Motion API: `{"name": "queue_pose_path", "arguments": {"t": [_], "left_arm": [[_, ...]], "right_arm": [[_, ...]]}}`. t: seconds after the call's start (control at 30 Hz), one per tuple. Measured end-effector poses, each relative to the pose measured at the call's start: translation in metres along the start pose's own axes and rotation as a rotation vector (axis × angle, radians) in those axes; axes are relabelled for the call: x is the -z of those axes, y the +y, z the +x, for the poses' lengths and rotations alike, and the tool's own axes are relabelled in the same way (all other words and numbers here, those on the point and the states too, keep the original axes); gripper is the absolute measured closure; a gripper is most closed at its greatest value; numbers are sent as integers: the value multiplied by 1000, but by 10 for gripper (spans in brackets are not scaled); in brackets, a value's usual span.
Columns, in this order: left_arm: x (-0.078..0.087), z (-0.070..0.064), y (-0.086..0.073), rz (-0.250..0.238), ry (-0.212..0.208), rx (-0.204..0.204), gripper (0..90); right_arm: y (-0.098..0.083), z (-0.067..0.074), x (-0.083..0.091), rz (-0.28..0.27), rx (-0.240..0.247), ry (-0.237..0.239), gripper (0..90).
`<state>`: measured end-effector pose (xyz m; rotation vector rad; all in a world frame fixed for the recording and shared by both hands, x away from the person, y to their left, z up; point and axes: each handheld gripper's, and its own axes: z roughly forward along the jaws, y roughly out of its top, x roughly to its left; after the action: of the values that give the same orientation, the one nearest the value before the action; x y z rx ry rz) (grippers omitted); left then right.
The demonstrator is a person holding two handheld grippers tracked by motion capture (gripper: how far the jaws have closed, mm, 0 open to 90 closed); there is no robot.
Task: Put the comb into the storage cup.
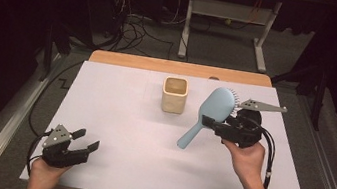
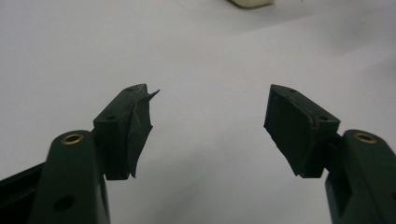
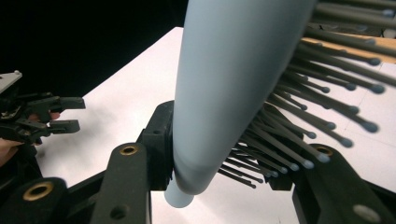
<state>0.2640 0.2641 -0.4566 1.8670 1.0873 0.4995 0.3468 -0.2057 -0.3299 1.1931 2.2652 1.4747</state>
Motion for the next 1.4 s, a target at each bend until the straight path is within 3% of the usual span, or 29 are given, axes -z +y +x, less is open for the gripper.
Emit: {"name": "queue_pose_path", "arguments": {"t": [0.23,1.07,1.4], "left_arm": [[1,1,0,-6,-5,16,326],[-1,1,0,6,-17,16,324],[-1,2,-1,7,-16,19,325]], "right_arm": [[10,0,-2,4,11,-10,544],[52,-4,-7,-2,21,-18,542],[67,-7,-9,-4,25,-51,542]]}}
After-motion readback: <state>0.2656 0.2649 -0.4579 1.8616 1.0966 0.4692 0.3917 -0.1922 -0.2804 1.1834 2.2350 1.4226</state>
